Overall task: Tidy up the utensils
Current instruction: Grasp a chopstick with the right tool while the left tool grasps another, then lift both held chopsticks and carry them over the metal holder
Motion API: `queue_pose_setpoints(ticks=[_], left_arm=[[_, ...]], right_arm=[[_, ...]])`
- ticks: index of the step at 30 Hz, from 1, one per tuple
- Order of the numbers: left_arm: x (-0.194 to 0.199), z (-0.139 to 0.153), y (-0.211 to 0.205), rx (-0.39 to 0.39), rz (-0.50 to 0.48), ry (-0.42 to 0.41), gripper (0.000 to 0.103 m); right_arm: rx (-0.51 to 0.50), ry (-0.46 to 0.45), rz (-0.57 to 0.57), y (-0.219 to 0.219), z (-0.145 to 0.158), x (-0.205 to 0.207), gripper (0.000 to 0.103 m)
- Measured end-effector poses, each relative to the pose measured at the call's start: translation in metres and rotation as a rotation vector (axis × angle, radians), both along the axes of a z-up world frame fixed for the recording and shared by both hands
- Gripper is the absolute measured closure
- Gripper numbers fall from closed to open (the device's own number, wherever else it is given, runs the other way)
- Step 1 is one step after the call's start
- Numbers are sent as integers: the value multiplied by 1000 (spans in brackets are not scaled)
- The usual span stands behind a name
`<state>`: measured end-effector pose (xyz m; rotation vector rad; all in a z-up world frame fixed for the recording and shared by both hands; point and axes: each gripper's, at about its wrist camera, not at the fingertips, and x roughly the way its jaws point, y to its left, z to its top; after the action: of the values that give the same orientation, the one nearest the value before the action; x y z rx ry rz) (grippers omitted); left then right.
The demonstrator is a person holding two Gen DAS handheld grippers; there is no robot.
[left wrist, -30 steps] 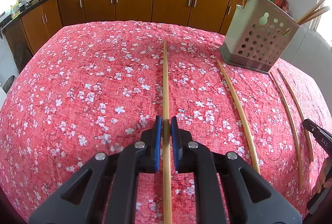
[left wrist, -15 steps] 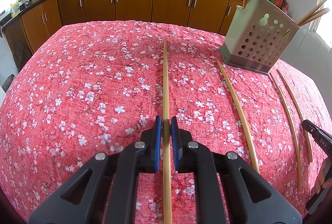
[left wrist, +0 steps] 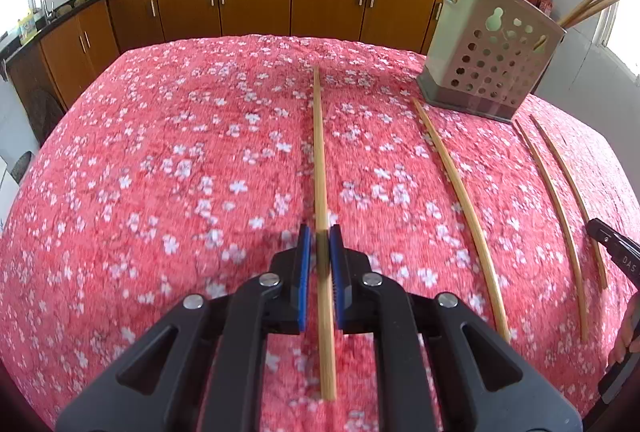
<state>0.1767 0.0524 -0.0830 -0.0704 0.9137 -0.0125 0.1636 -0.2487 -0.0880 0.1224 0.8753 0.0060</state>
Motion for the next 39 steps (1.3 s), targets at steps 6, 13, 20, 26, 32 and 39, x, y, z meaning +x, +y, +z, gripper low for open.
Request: queue_pose_setpoints(ticks=[6,13,20,26,32,39], left_arm=[[-9,-1,-5,32,-7,-11,91],[-12,0,-5,43,-13,-10,95],[-17,22,2,25,-14,-58,95],[-22,50,5,0,-12,-137,95],[-22,62,2,-2,-16,-172,95],[-29,105,5,-36,-3,-287,95]], right_arm=[[5,-1,1,-1,1,-6,95],[0,1,3,-1,2,-6,95],[8,-92,-13,-8,31,-13,95],[15,-154,-23,-15,50,-17,95],[23,-170,-32,-16,54,-19,95],[61,-323,-43,-24,96,-29,95]])
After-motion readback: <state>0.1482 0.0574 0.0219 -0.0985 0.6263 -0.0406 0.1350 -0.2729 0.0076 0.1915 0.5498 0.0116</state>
